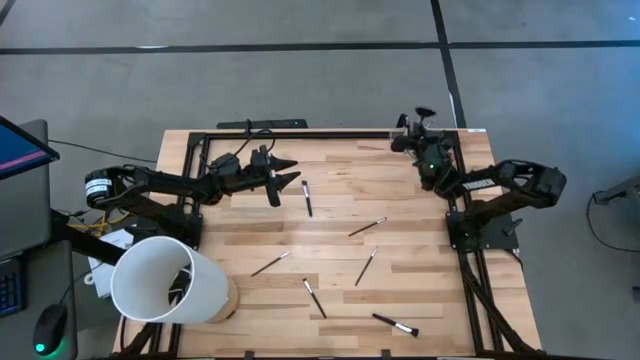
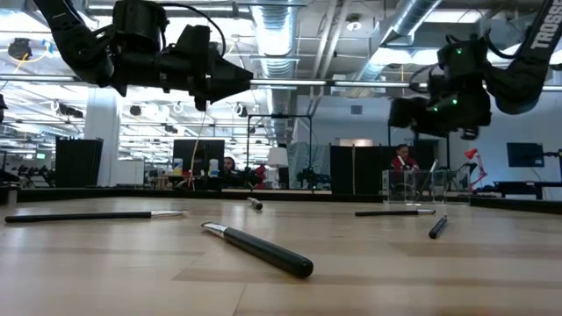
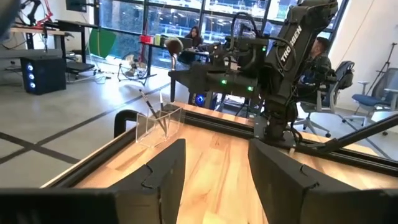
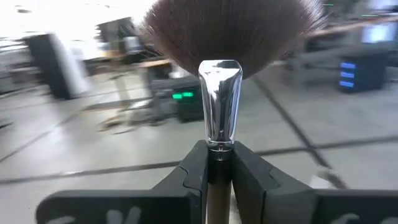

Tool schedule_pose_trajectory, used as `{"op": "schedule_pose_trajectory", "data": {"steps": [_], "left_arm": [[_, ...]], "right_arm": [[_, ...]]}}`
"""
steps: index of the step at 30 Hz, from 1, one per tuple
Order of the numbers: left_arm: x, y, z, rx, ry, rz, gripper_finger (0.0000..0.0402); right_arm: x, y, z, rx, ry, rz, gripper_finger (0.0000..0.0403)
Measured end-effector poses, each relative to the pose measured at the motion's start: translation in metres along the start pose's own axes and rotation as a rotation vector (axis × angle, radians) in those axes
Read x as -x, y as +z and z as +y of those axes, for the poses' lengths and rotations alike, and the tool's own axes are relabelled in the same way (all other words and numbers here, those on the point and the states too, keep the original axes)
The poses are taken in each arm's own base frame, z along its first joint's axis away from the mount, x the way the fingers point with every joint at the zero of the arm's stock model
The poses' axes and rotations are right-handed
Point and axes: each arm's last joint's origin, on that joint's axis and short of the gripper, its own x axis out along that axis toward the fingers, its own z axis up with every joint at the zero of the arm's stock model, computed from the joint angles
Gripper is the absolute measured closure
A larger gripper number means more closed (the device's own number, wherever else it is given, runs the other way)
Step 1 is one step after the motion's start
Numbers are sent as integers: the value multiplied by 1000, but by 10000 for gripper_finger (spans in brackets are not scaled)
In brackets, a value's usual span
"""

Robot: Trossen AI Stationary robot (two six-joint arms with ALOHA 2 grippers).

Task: Put items in baskets/containers
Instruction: Put the highlighter brush into the right section of the transparent organizer

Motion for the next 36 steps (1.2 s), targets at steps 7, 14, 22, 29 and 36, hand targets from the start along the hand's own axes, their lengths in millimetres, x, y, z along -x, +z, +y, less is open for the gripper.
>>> {"op": "schedule_pose_trajectory", "data": {"steps": [7,14,22,29,36], "left_arm": [[0,-1,0,1,1,9,231],[2,-5,0,3,3,26,235],[2,-5,0,2,2,23,236],[2,-4,0,1,1,14,236],[2,-4,-4,2,-17,13,236]], "right_arm": [[-3,-8,-21,3,-136,5,361],[-11,-6,-33,4,-222,-8,361],[-17,-8,-42,30,-316,-11,360],[-16,-13,-38,56,-303,-3,360],[-19,-19,-31,79,-300,14,360]]}}
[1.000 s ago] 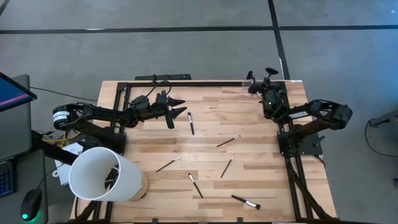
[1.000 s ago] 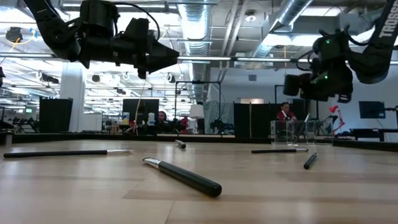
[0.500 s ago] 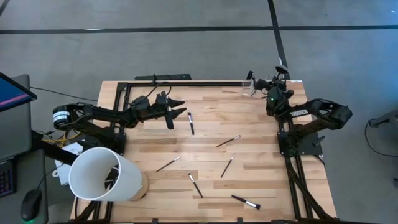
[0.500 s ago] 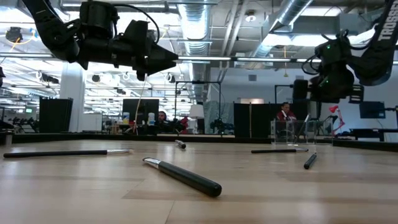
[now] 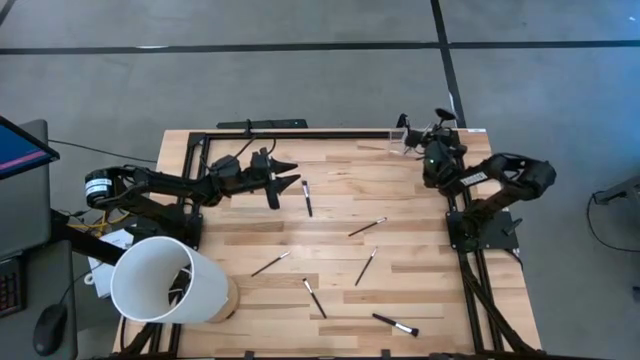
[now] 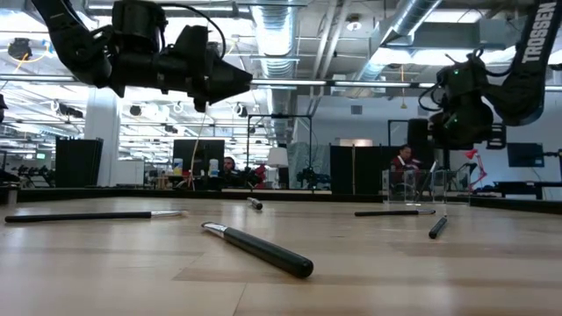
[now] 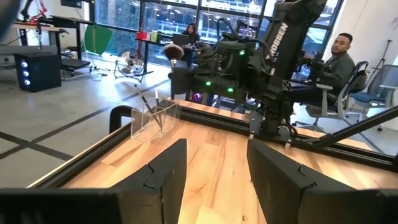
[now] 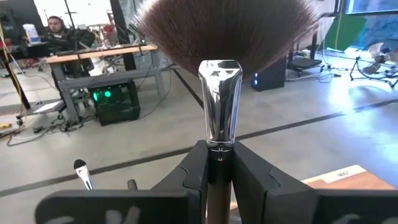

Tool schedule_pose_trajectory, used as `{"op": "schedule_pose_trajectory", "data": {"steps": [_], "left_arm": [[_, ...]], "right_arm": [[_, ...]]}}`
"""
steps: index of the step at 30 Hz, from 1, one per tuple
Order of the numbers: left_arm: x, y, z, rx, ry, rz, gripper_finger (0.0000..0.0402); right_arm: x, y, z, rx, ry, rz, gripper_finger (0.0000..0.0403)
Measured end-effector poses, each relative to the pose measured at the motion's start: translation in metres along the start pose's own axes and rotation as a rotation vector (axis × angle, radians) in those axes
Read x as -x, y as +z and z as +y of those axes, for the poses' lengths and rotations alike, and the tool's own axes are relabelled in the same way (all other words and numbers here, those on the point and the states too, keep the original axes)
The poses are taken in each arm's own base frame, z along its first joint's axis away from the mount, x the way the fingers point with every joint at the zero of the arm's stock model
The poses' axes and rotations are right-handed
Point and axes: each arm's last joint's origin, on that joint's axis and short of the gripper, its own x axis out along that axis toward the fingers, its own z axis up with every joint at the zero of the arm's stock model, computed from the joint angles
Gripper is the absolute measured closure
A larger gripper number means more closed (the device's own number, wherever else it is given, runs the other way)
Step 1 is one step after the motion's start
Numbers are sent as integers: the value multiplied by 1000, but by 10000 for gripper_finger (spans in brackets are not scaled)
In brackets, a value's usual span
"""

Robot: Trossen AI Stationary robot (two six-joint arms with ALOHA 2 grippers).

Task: Put items in baskets/containers
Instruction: Put the highlighter brush into the right section of the transparent organizer

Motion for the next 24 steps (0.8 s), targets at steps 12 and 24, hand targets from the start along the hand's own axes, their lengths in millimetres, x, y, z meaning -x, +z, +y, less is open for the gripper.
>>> {"op": "schedule_pose_trajectory", "data": {"steps": [12,24], "left_arm": [[6,16,-6,25,-39,-81,236],[6,15,-14,30,-84,-54,236]], "right_arm": [[-7,-14,21,68,-47,24,361],[-4,-18,25,107,-21,42,352]]}}
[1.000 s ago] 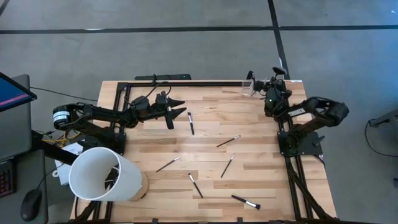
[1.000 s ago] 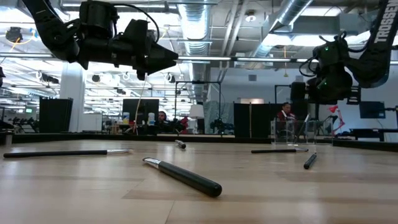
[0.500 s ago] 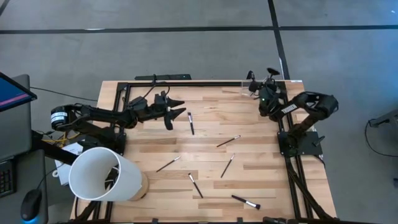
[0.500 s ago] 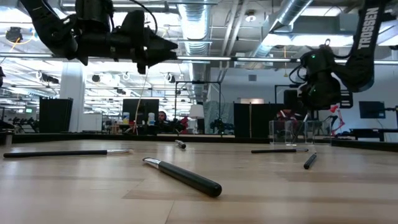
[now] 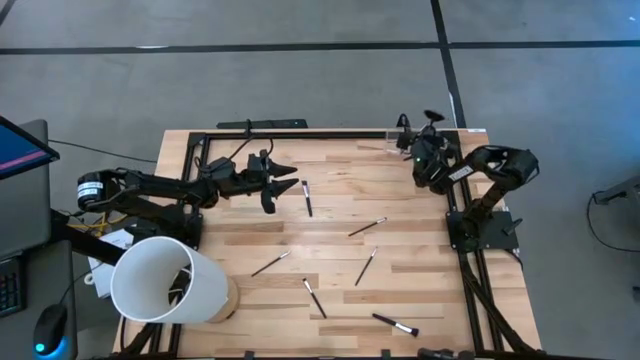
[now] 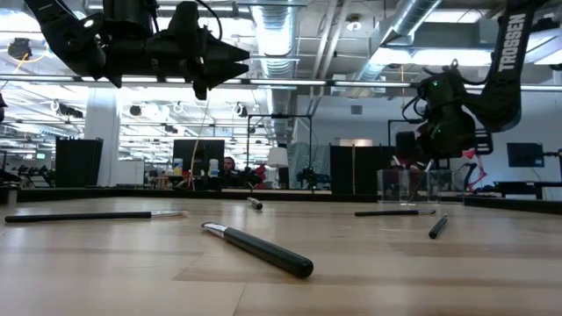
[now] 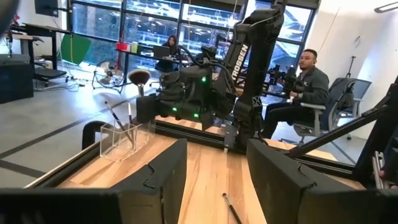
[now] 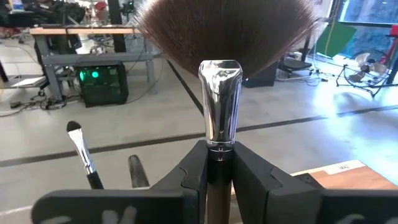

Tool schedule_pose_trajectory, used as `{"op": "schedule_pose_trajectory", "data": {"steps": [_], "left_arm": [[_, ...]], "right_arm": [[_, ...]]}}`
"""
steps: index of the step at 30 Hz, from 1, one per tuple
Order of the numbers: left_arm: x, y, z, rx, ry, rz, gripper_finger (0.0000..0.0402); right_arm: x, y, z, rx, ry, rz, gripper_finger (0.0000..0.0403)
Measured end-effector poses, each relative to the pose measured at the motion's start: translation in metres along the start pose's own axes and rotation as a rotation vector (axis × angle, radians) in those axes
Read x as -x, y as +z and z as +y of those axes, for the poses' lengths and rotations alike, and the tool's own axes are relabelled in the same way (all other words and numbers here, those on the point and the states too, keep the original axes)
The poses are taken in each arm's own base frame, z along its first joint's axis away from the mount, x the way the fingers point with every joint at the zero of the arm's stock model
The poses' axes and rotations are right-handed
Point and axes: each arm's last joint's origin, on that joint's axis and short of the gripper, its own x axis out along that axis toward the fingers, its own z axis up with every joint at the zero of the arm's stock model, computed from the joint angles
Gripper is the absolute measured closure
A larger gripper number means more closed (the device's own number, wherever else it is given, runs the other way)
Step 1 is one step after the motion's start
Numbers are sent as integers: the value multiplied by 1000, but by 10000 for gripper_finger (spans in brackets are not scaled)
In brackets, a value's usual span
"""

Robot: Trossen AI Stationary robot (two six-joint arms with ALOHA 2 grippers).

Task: Put items in baskets/containers
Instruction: Put the highlighter brush into the right section of the transparent organizer, then put the blush brush into the right section of the transparent organizer

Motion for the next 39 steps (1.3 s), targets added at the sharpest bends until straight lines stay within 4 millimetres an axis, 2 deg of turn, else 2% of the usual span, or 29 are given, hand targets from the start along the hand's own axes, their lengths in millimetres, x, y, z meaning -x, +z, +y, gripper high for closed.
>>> {"op": "schedule_pose_trajectory", "data": {"steps": [12,17,23,32,39], "left_arm": [[0,-1,-4,2,-17,6,236],[-1,-1,-4,2,-16,6,236],[0,-1,-4,2,-16,7,236],[-1,-2,-4,3,-16,11,236],[-1,-2,-4,4,-14,18,236]], "right_arm": [[2,-2,1,25,19,10,351],[3,-2,2,25,35,12,338],[8,-2,5,56,24,3,309],[21,0,7,129,-47,-18,243],[30,14,7,109,-21,-41,205]]}}
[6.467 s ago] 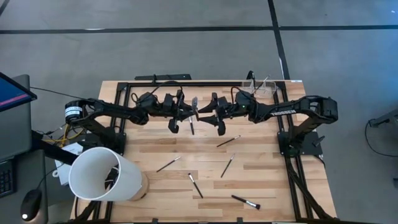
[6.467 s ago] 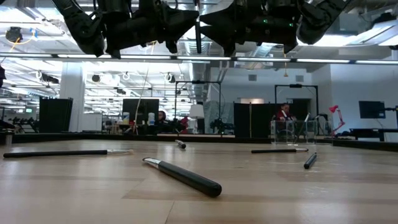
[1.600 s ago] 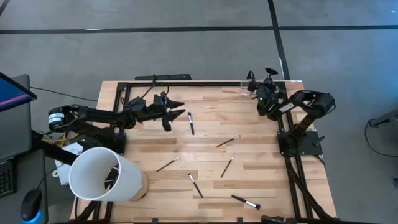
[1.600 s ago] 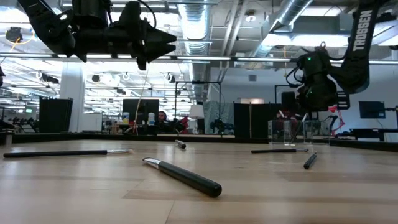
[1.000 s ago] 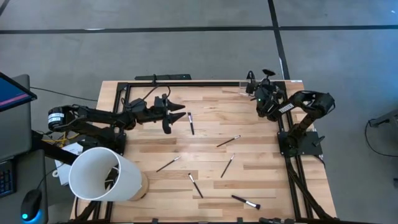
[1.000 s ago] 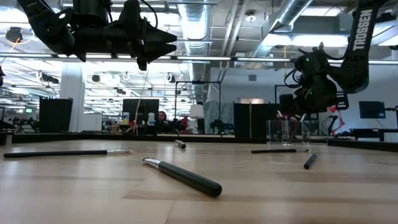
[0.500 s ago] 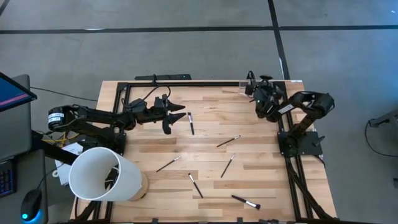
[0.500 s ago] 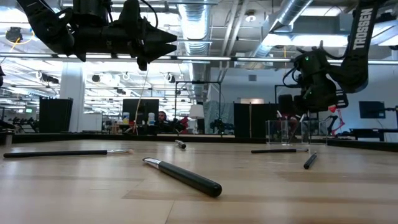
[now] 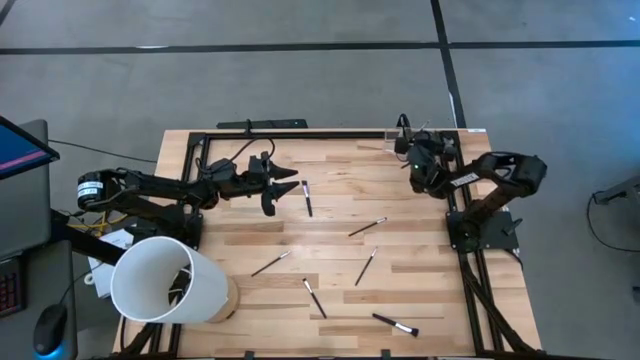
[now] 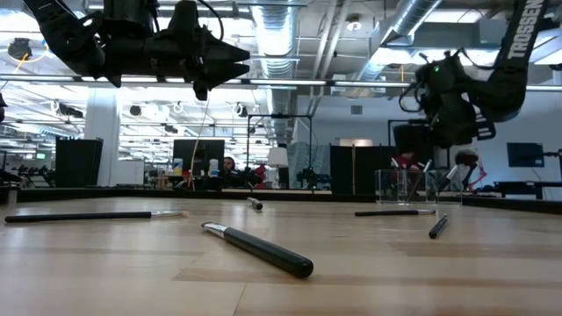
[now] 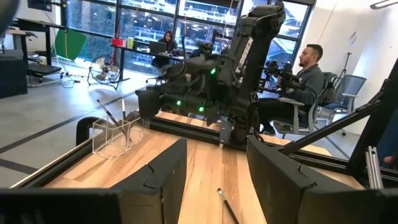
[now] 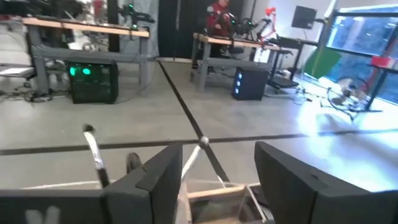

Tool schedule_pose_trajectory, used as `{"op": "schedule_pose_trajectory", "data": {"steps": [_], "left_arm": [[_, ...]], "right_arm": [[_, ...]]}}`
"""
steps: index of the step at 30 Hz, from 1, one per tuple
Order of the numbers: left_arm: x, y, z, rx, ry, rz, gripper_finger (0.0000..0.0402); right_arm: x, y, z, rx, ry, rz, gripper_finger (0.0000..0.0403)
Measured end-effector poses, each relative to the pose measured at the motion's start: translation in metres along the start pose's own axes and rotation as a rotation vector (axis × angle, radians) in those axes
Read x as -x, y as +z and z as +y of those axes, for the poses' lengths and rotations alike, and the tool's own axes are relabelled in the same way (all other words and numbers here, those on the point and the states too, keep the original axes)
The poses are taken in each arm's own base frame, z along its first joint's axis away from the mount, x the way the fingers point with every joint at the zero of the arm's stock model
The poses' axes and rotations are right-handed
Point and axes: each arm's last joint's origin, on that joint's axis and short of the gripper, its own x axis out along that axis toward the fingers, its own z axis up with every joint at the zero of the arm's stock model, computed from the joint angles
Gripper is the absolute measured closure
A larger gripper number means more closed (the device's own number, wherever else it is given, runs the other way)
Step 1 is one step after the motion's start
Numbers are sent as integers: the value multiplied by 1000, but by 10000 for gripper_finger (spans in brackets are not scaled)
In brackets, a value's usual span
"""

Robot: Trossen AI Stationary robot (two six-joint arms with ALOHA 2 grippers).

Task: Put items in baskets/containers
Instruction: Put the blush brush into the right section of the transparent organizer

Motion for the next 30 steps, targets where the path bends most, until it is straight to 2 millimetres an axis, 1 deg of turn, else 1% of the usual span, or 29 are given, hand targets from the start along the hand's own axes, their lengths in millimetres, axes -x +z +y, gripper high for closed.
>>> {"op": "schedule_pose_trajectory", "data": {"steps": [4,9,13,17,20,22,24,27,30], "left_arm": [[0,-1,0,1,3,7,236],[0,-1,1,1,4,7,236],[0,-1,1,1,4,8,236],[0,-2,1,4,21,23,236],[0,-3,2,4,40,26,236],[0,-3,2,13,41,25,236],[0,-3,2,18,41,25,236],[0,-3,2,19,42,30,236],[0,-5,2,21,45,45,236]], "right_arm": [[14,17,-1,10,57,-38,200],[41,43,-7,-39,168,-101,204],[65,63,-15,-120,301,-146,205],[87,74,-16,-101,442,-126,206],[98,75,-12,-90,604,-27,206],[100,75,-9,-93,728,95,206],[102,73,-5,-50,839,229,208],[107,68,0,50,946,388,214],[116,66,3,100,1027,478,224]]}}
